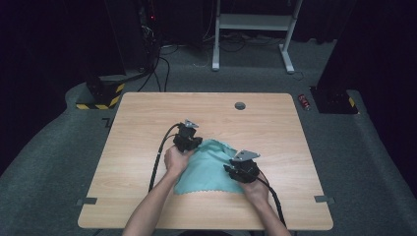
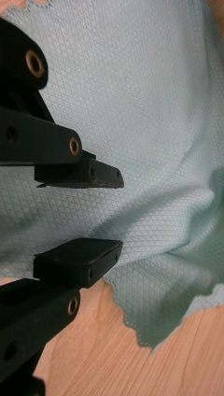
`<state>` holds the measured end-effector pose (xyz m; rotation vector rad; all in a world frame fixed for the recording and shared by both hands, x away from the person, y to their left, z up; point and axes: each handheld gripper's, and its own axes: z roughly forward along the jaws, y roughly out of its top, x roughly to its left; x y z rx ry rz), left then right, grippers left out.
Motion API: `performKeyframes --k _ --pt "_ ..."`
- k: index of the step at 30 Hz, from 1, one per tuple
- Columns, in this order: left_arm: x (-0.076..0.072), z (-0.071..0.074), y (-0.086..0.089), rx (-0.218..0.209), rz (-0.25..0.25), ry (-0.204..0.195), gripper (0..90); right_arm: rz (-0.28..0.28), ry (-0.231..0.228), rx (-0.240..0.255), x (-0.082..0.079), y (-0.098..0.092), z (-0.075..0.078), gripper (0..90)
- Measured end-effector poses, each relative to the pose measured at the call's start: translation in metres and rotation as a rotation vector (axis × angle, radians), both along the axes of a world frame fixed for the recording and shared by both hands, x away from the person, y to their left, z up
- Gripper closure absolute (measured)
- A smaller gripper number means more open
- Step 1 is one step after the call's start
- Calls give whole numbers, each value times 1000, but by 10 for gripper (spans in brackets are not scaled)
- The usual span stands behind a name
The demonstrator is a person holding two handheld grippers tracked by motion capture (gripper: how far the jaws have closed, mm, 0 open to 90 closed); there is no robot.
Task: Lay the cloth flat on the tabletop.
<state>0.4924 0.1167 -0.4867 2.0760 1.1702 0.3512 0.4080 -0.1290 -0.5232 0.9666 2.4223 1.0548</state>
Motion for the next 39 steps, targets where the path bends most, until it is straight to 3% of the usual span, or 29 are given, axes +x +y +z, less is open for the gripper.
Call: performKeyframes --k 3,7,11,16,17,20,21,26,33,34,36,37,38,39 --pt "7 -6 1 25 22 26 818 -1 1 2 0 0 0 633" --pt "7 -7 3 30 31 28 717 0 3 1 0 0 0 633" --pt "-4 3 7 56 29 -18 614 -2 3 3 0 0 0 633" --pt "-16 11 14 62 17 -51 578 -2 2 3 0 0 0 633" --pt "-24 12 20 65 18 -68 572 -2 2 3 0 0 0 633" --pt "-31 10 23 68 23 -73 564 -1 3 3 0 0 0 633" --pt "-39 6 29 86 30 -89 564 -1 2 2 0 0 0 633" --pt "-50 -9 36 136 54 -64 582 1 0 1 0 0 0 633" --pt "-43 -16 37 87 99 -38 616 0 -1 1 0 0 0 633" --pt "-40 -18 38 53 111 -31 642 0 -1 1 0 0 0 632" --pt "-37 -20 39 39 117 -25 671 -1 -1 2 0 0 0 633" --pt "-35 -21 40 32 121 -21 776 0 -2 1 0 0 0 632" --pt "-32 -22 41 33 116 -9 776 0 -2 1 0 0 0 632" --pt "-29 -21 41 46 110 -12 872 -1 -2 2 0 0 0 632"
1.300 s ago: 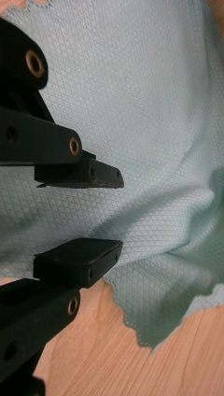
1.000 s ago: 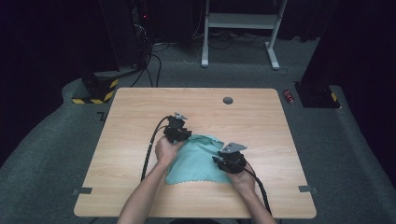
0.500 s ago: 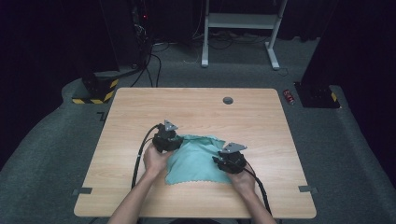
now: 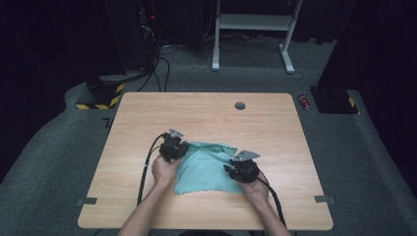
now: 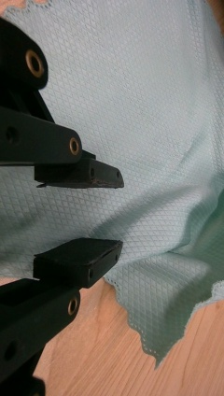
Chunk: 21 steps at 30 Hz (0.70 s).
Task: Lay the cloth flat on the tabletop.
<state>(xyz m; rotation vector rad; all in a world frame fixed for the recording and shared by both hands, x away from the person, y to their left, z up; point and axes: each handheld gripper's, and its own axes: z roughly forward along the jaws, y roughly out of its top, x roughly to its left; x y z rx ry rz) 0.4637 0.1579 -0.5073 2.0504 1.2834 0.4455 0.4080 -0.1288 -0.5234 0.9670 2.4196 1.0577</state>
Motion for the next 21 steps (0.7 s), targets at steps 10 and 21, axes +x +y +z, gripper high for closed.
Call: performKeyframes --k 10,21 --pt "21 17 -2 17 5 -15 898 0 1 -1 0 0 0 632" --pt "20 10 1 15 5 -27 712 0 1 -2 0 0 0 632"
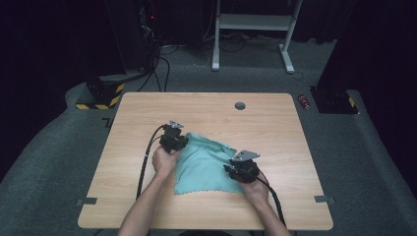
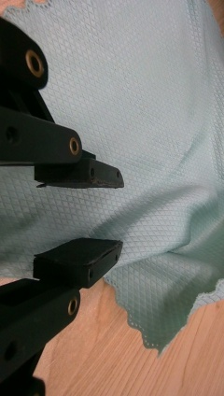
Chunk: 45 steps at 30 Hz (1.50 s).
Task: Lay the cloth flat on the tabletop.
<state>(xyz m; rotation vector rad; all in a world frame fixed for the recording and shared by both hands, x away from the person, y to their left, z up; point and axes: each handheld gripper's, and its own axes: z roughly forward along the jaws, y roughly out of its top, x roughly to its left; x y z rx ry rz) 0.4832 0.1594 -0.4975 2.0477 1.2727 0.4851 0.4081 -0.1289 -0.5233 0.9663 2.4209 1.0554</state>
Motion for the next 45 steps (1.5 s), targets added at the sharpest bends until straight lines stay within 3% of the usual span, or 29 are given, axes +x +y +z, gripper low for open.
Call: performKeyframes --k 6,12,14,18,21,26,30,35,36,41,45 --pt "-4 -5 -10 48 -41 -24 670 0 0 0 0 0 0 632" --pt "7 -14 -19 72 -14 -4 574 -2 1 -1 0 0 0 632" --pt "9 -15 -21 84 8 -12 608 -2 2 0 0 0 0 632" --pt "12 -15 -15 65 24 -2 775 -2 1 0 0 0 0 632" --pt "11 -13 -10 79 28 -4 880 -3 1 0 0 0 0 632" --pt "12 -8 -2 74 46 -16 893 -2 1 1 0 0 0 632" --pt "15 -8 11 82 90 -23 891 -2 1 -1 0 0 0 632" --pt "21 -16 23 56 133 17 830 -3 1 1 0 0 0 632" --pt "21 -16 26 32 132 18 798 -4 4 2 0 0 0 632" --pt "4 -2 24 -10 74 -49 664 1 9 14 1 -2 0 656" --pt "-1 0 25 -32 38 -42 587 -12 3 72 1 -11 10 686"
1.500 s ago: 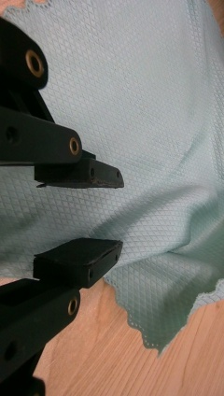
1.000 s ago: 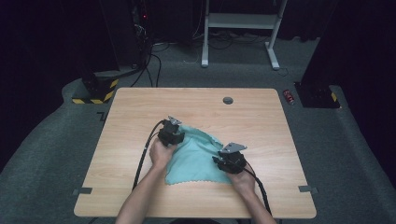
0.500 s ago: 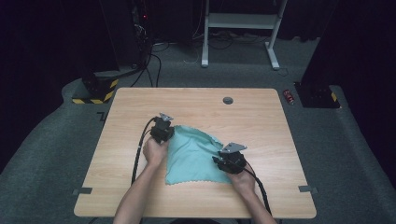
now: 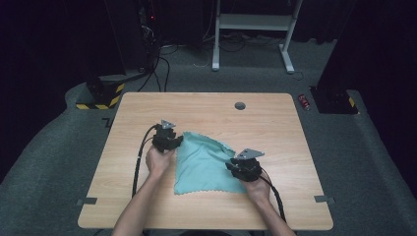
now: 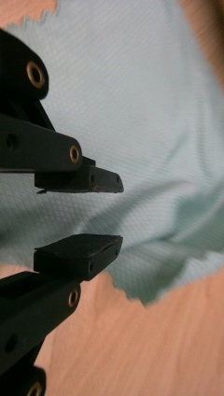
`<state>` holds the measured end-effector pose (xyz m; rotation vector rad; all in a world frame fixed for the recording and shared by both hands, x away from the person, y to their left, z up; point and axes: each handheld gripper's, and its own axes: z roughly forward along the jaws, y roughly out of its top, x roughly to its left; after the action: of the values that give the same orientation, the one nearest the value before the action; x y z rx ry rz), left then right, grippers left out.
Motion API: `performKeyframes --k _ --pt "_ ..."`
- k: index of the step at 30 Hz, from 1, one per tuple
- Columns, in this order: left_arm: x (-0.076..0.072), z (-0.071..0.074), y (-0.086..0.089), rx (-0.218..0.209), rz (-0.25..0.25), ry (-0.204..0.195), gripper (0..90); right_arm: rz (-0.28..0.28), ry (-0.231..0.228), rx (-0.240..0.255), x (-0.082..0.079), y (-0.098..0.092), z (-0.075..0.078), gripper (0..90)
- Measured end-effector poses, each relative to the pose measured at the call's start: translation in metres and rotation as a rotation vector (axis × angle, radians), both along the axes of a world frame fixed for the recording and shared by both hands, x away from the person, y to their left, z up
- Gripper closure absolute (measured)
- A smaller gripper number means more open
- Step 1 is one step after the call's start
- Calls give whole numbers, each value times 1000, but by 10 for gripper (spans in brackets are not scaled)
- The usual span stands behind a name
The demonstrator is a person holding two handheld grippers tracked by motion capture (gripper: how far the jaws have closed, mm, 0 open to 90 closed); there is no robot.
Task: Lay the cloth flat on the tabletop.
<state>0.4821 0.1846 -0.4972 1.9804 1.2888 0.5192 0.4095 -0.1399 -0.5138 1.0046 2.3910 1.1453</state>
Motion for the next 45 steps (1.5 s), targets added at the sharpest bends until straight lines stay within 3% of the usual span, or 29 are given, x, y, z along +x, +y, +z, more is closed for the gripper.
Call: performKeyframes --k 2,3,8,13,16,17,18,20,25,31,36,37,44,45 --pt "0 0 -1 -4 -4 2 564 -7 -6 15 0 -3 4 687" --pt "0 -1 -3 -6 -13 0 557 -33 -20 23 3 -9 12 685" --pt "1 -4 -9 -4 -15 1 557 -105 -24 49 17 -20 22 658" --pt "7 -9 -17 -12 -13 25 642 -79 -10 37 24 -16 21 690" --pt "10 -10 -19 -12 -18 41 744 -62 20 27 30 -12 16 801" --pt "10 -10 -19 -12 -18 41 791 -62 20 27 30 -12 16 801" --pt "11 -10 -19 -11 -21 46 837 -49 26 36 34 -13 13 892" --pt "11 -8 -19 -10 -20 40 892 -53 23 46 36 -14 15 900" --pt "11 -3 -11 -55 -16 45 898 -70 20 64 45 -20 27 900" --pt "13 0 -1 -71 5 44 899 -105 3 29 67 -17 40 900" --pt "16 -2 2 -84 26 51 898 -142 33 -5 85 -16 36 900" --pt "16 -3 3 -84 30 49 898 -177 61 -17 95 -18 30 900" --pt "20 -8 5 -88 56 56 896 -221 62 -43 109 -15 22 896" --pt "21 -9 5 -85 67 58 885 -235 91 -53 112 -16 14 879"
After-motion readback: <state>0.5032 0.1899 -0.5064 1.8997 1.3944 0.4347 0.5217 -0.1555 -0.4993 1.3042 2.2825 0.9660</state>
